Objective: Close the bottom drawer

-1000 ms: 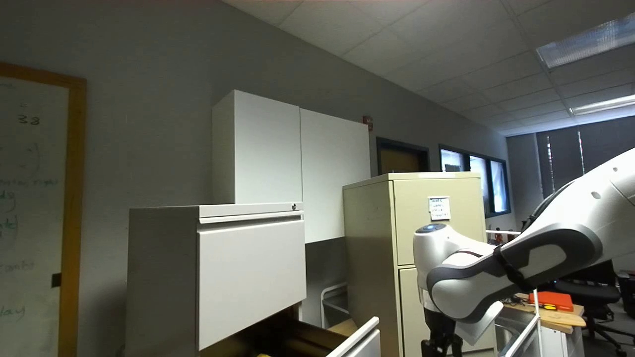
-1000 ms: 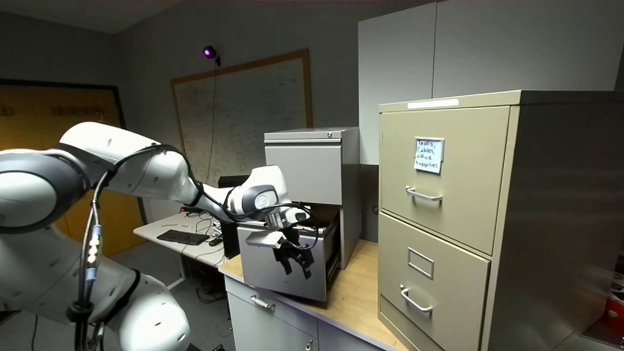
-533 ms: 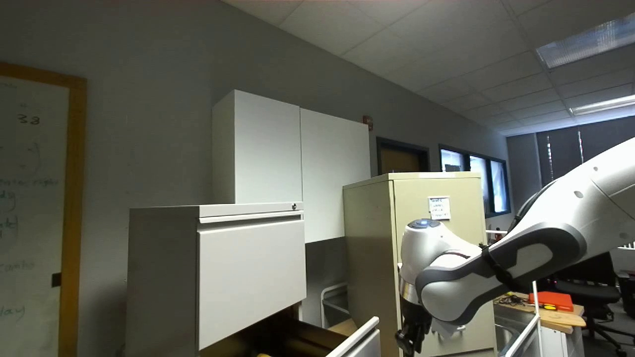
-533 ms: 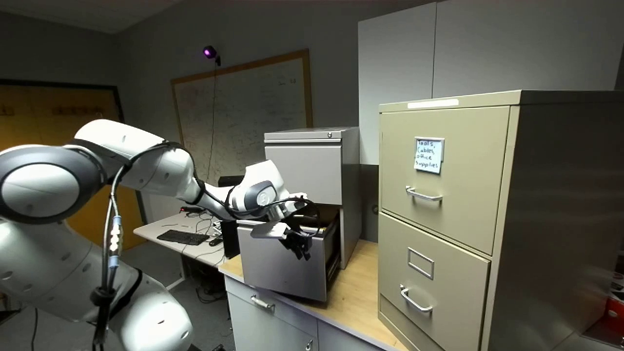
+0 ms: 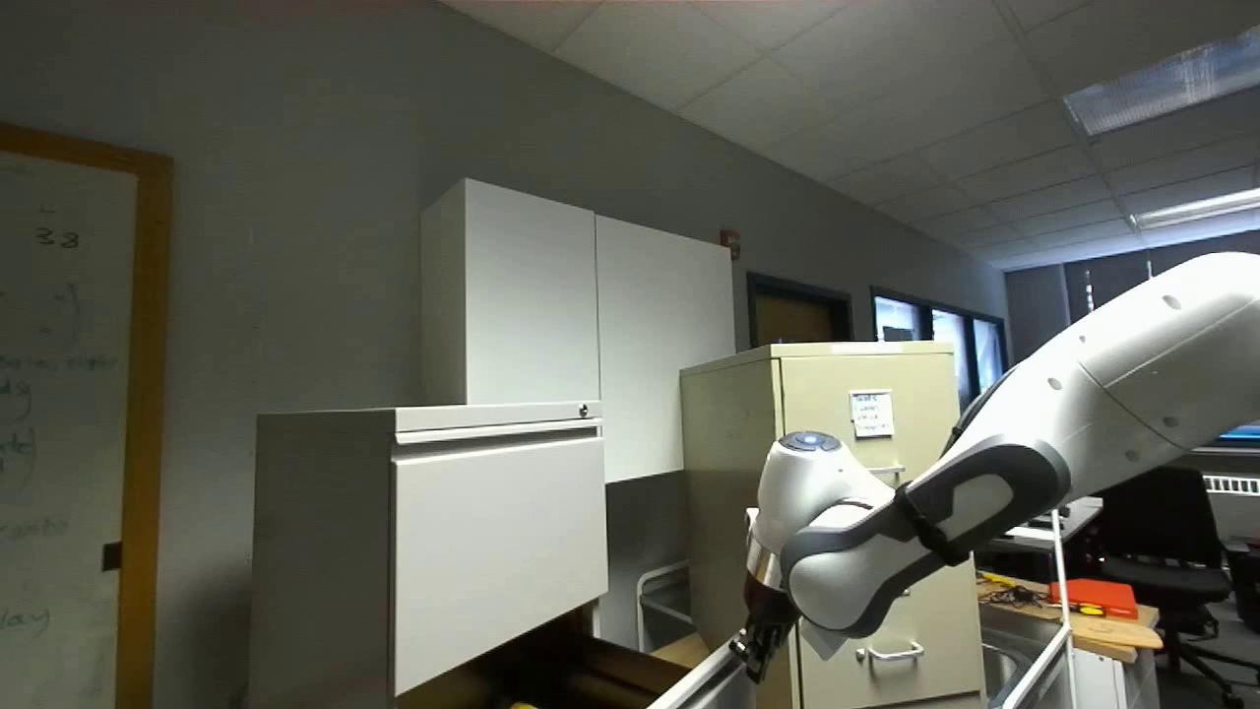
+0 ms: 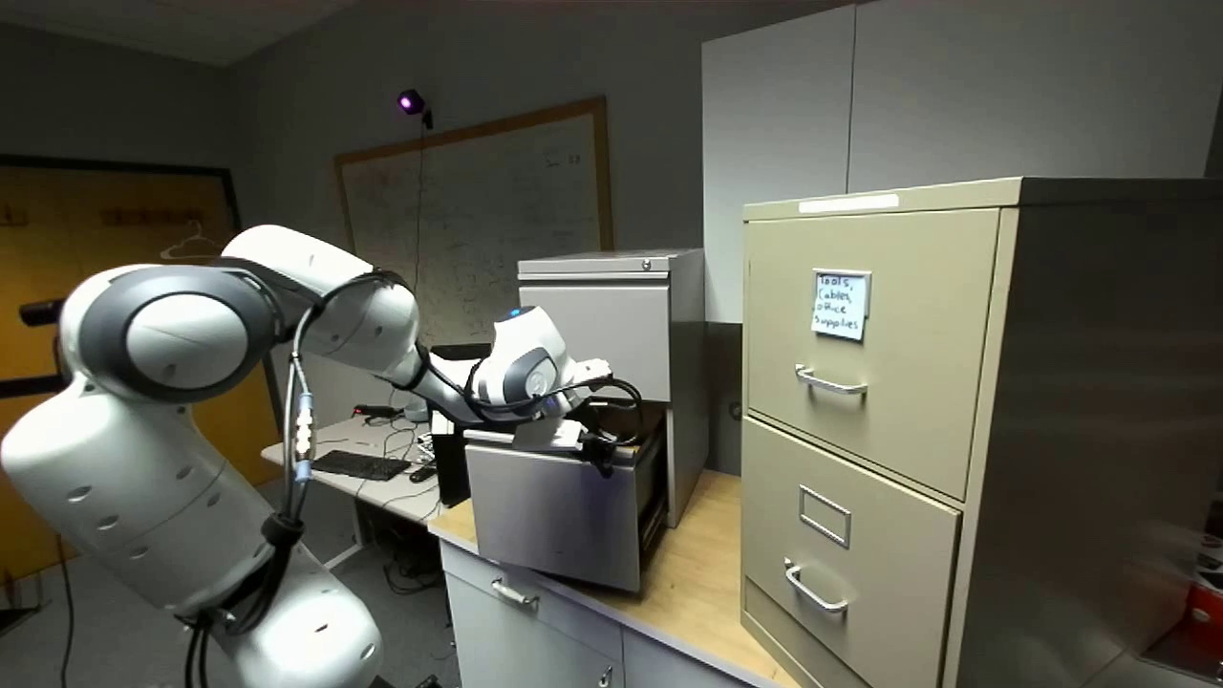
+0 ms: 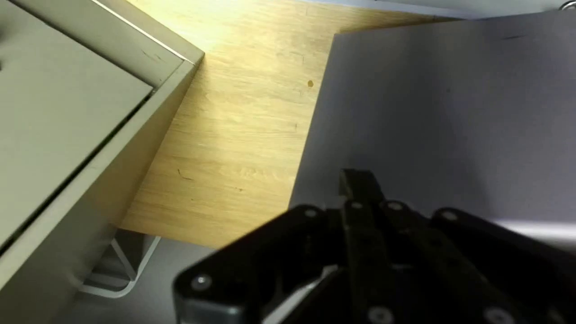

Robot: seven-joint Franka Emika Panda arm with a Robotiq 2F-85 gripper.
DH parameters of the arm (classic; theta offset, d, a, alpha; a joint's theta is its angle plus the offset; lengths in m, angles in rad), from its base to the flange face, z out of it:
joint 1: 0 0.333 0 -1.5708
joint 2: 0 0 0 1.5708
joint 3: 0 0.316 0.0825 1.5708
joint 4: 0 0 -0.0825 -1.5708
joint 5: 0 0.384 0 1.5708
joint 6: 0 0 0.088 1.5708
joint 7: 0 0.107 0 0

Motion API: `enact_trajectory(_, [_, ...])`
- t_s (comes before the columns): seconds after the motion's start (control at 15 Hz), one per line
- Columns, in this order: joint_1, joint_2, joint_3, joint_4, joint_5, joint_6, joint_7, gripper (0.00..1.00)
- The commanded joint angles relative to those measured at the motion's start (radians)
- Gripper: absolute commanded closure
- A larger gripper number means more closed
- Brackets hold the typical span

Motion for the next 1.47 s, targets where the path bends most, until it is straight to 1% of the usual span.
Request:
enact_trajectory(0.0, [0.043, 0.133, -0.037, 0.090, 0.083, 0.044, -0.083, 1.00])
enact_trajectory(0.27, [0.073, 0.231, -0.059, 0.162, 0.177, 0.058, -0.170, 1.00])
enact_trajectory(0.53, [0.092, 0.306, -0.051, 0.275, 0.241, 0.053, -0.246, 1.00])
enact_trajectory(0.93, [0.097, 0.371, -0.044, 0.404, 0.307, 0.059, -0.357, 1.00])
enact_trajectory(1.2, [0.095, 0.432, -0.041, 0.507, 0.420, 0.065, -0.457, 1.00])
enact_trajectory(1.4, [0.081, 0.495, -0.028, 0.573, 0.500, 0.045, -0.533, 1.00])
